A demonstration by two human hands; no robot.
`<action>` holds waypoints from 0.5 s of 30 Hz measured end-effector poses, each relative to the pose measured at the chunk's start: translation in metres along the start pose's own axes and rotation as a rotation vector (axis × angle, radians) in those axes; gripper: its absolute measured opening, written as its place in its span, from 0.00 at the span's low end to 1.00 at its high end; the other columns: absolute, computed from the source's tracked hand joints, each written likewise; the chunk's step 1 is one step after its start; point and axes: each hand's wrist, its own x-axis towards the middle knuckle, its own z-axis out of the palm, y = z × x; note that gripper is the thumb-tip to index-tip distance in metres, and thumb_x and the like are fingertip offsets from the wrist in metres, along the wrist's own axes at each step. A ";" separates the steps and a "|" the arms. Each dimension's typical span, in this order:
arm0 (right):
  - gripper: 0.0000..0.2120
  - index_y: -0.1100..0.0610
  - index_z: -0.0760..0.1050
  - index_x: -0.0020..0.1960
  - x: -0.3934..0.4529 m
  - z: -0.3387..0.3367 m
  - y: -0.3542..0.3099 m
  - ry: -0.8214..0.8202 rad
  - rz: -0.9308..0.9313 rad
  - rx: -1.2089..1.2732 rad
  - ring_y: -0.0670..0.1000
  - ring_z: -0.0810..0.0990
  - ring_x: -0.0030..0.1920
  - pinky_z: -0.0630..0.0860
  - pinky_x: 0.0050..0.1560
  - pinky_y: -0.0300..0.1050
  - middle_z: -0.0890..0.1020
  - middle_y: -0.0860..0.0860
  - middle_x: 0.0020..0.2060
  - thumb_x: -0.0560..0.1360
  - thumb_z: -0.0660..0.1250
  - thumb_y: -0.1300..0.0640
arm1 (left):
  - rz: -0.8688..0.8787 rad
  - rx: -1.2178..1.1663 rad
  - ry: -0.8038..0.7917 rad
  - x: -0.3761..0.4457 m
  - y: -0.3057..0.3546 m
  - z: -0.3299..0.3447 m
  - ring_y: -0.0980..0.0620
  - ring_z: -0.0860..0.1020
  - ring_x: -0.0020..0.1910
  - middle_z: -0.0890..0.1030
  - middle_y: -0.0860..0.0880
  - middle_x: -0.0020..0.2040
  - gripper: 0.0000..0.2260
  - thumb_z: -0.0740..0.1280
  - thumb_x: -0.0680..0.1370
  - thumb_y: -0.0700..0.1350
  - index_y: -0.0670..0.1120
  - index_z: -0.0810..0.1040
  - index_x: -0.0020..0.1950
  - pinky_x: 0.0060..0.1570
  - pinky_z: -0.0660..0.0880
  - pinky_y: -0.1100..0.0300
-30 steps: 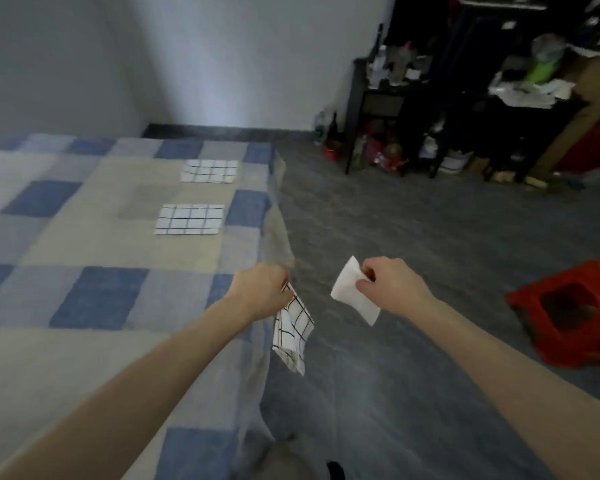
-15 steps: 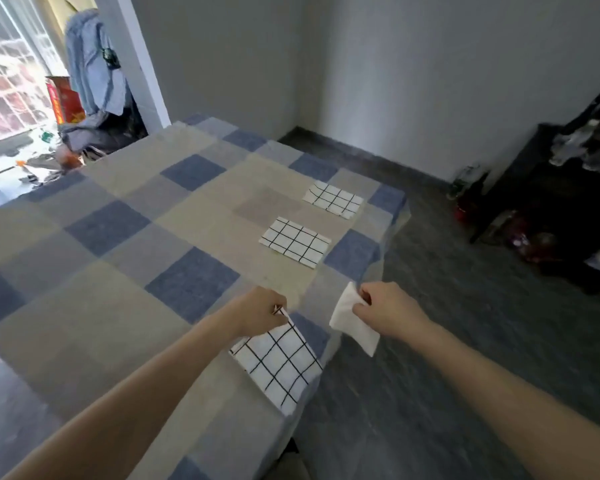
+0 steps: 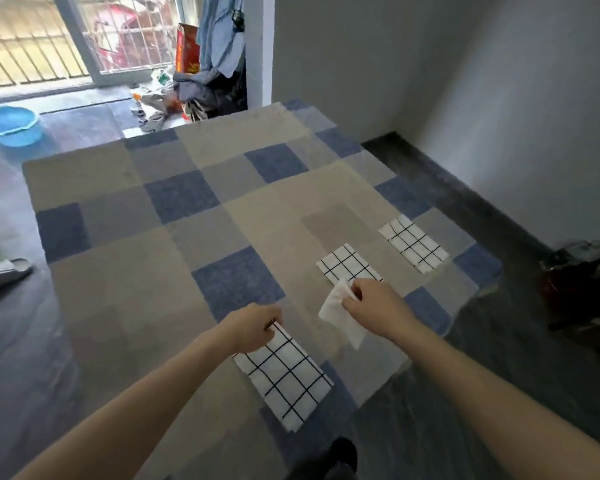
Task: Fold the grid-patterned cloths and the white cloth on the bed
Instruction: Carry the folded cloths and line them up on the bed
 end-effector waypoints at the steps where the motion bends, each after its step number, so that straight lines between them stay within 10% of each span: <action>1: 0.10 0.52 0.67 0.36 0.009 0.001 -0.003 -0.003 -0.020 -0.017 0.51 0.74 0.36 0.68 0.34 0.47 0.75 0.49 0.34 0.74 0.62 0.50 | -0.026 -0.018 0.018 0.001 -0.002 0.002 0.55 0.69 0.37 0.71 0.55 0.39 0.08 0.60 0.78 0.41 0.55 0.69 0.44 0.36 0.65 0.59; 7: 0.07 0.53 0.72 0.42 0.053 -0.002 -0.009 -0.024 -0.155 -0.057 0.55 0.77 0.42 0.75 0.42 0.49 0.79 0.49 0.39 0.73 0.61 0.49 | -0.131 -0.122 0.106 0.014 0.001 0.009 0.52 0.76 0.51 0.80 0.54 0.54 0.15 0.60 0.76 0.40 0.56 0.76 0.57 0.50 0.76 0.53; 15: 0.09 0.52 0.72 0.38 0.114 -0.031 0.012 -0.071 -0.329 -0.021 0.55 0.78 0.39 0.76 0.39 0.50 0.78 0.50 0.34 0.73 0.63 0.49 | -0.203 0.045 0.177 0.064 0.026 -0.015 0.49 0.73 0.60 0.78 0.51 0.60 0.16 0.59 0.76 0.38 0.53 0.76 0.59 0.54 0.67 0.54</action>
